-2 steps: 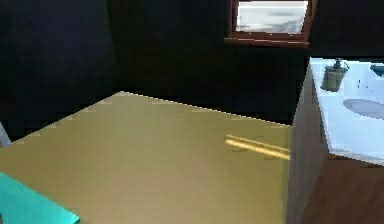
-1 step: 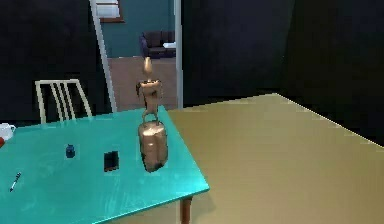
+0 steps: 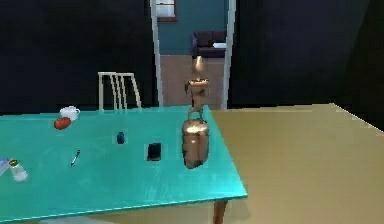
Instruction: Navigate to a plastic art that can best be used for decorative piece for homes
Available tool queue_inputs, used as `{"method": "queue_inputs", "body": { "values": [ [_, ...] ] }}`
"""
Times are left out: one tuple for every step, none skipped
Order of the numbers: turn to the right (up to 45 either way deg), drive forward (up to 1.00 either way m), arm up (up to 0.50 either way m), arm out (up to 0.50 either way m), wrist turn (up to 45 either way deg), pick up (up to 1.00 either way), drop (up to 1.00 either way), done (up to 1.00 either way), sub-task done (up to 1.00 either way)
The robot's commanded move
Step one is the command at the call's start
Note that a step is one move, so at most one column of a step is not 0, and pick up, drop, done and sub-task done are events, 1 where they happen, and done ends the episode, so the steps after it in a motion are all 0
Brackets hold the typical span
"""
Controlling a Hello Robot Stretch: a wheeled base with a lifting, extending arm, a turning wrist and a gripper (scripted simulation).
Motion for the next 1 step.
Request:
{"method": "queue_inputs", "body": {
  "values": [
    [0.0, 0.0, 0.0, 0.0, 0.0, 0.0, 0.0, 1.0, 0.0]
  ]
}}
